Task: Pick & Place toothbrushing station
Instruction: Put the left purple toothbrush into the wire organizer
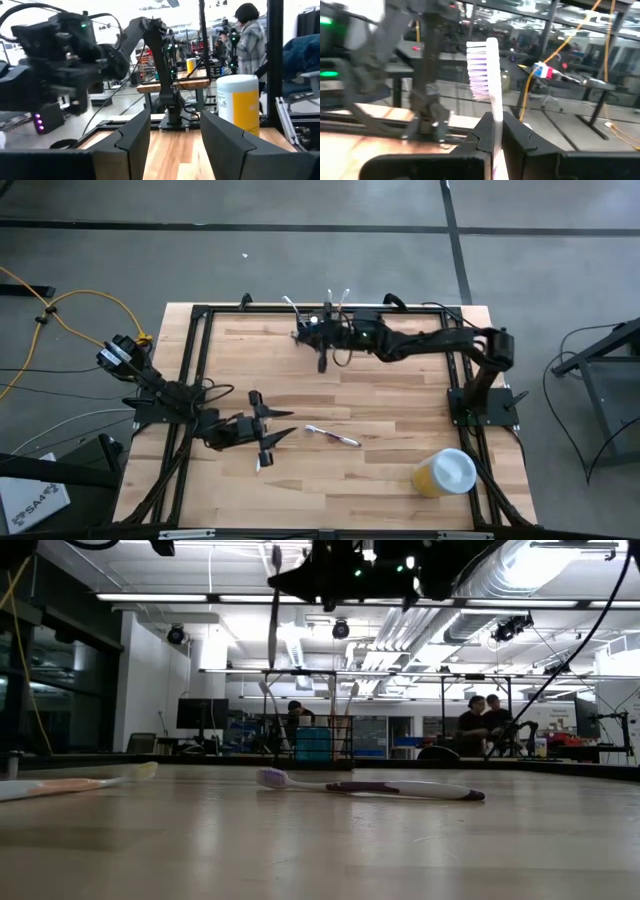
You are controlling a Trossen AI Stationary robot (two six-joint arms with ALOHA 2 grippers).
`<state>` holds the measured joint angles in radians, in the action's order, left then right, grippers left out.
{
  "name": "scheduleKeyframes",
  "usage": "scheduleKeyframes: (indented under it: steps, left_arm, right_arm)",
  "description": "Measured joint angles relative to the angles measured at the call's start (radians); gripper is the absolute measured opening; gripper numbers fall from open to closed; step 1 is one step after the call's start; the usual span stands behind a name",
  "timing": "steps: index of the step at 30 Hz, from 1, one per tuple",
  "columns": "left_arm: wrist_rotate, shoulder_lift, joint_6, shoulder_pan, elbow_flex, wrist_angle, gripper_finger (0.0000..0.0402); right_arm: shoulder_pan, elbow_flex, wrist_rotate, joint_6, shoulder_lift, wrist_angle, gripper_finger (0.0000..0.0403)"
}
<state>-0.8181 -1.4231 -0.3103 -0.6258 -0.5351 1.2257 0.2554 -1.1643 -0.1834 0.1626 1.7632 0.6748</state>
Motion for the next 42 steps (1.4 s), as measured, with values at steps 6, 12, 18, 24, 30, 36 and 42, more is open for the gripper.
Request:
scheduleKeyframes:
  steps: [6,12,18,24,30,36,42]
  left_arm:
    - [-0.071,0.0,-0.011,-0.028,0.0,0.002,0.0168]
    - [-0.179,0.0,-0.015,-0.061,0.0,0.002,0.0168]
    - [-0.246,0.0,-0.034,-0.085,0.0,0.002,0.0168]
    - [-0.259,0.0,-0.034,-0.088,0.0,0.002,0.0168]
    - [-0.257,0.0,-0.035,-0.086,0.0,0.002,0.0168]
    - [-0.253,0.0,-0.036,-0.086,0.0,0.002,0.0168]
    - [-0.252,0.0,-0.037,-0.085,0.0,0.002,0.0168]
  right_arm:
    - [0.077,-0.077,0.005,0.018,0.084,0.021,0.0008]
    - [0.142,-0.086,0.027,0.017,0.132,0.103,0.0008]
    - [0.199,-0.086,0.024,-0.009,0.144,0.139,0.0008]
    - [0.245,-0.086,0.005,-0.028,0.146,0.142,0.0008]
    - [0.262,-0.088,-0.003,-0.043,0.198,0.202,0.0008]
    - [0.276,-0.089,-0.006,-0.059,0.226,0.211,0.0008]
    - [0.291,-0.09,-0.009,-0.082,0.253,0.221,0.0008]
